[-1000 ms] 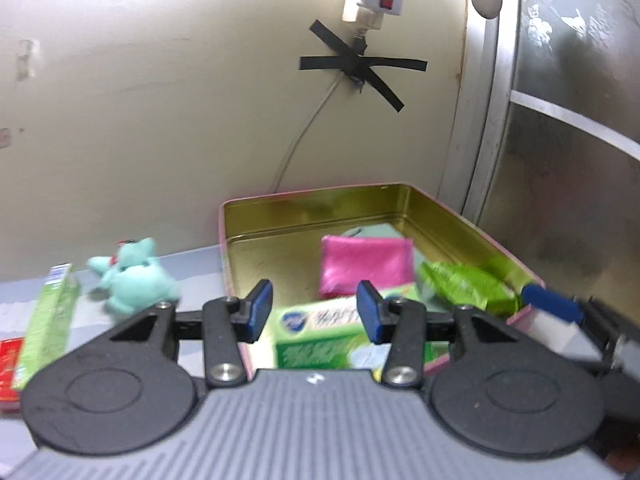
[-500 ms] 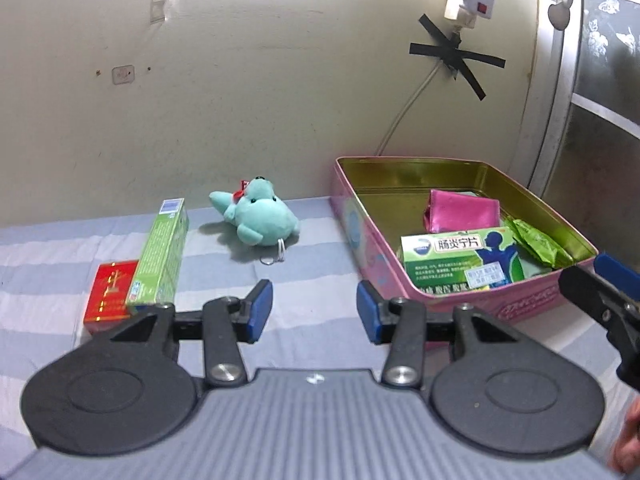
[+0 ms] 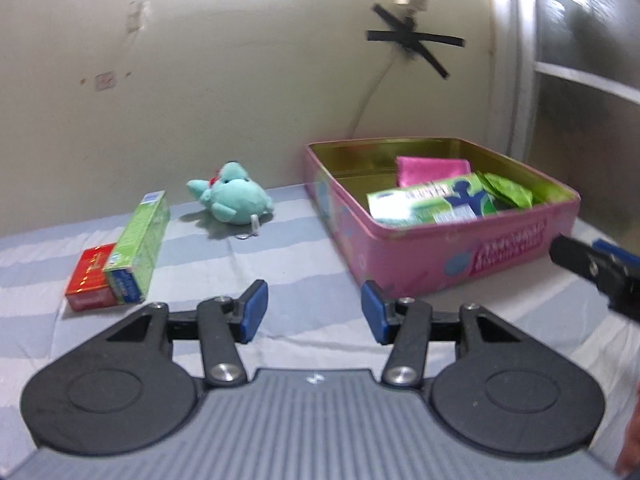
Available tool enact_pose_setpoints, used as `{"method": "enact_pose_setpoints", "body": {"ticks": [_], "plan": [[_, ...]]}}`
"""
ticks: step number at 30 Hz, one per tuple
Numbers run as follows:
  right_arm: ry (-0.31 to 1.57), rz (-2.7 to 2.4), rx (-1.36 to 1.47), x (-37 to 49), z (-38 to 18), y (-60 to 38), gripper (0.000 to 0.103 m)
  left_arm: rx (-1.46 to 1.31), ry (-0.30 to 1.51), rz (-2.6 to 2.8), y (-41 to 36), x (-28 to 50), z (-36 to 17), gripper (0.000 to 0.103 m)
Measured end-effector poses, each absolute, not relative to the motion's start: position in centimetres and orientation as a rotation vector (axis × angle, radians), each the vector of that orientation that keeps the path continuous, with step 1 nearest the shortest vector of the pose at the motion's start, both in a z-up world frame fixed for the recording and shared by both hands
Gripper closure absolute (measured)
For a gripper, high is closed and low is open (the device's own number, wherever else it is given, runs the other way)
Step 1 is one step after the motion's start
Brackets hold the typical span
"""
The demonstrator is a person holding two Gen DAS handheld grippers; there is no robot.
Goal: Organize objects
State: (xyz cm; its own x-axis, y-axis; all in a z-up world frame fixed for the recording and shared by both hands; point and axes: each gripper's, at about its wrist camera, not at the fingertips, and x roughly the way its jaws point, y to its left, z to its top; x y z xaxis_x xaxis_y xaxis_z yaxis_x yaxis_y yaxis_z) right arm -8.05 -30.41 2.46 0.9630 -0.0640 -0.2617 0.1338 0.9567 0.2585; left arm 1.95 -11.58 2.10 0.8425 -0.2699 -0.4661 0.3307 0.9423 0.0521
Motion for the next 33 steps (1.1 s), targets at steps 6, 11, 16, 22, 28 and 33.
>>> {"method": "enact_pose_setpoints", "body": {"ticks": [6,11,16,22,28,33], "plan": [[0.3,-0.085,0.36,-7.1,0.7,-31.8,0.024,0.129,0.514,-0.304,-11.1,3.3,-0.9,0.049],[0.326,-0.078,0.371,-6.8,0.6,-31.7,0.024,0.129,0.471,-0.31,-11.1,2.7,-1.2,0.049],[0.316,-0.082,0.373,-7.1,0.6,-31.6,0.024,0.175,0.393,-0.344,-11.7,1.2,-1.0,0.048],[0.333,-0.098,0.364,-6.9,0.6,-31.2,0.024,0.135,0.408,-0.364,-11.2,1.6,-0.9,0.047],[0.346,-0.122,0.355,-6.7,0.6,-31.0,0.024,0.134,0.404,-0.379,-11.2,1.6,-0.9,0.047],[0.375,-0.138,0.339,-6.1,0.6,-31.0,0.024,0.103,0.438,-0.371,-11.0,2.1,-0.8,0.047]]}}
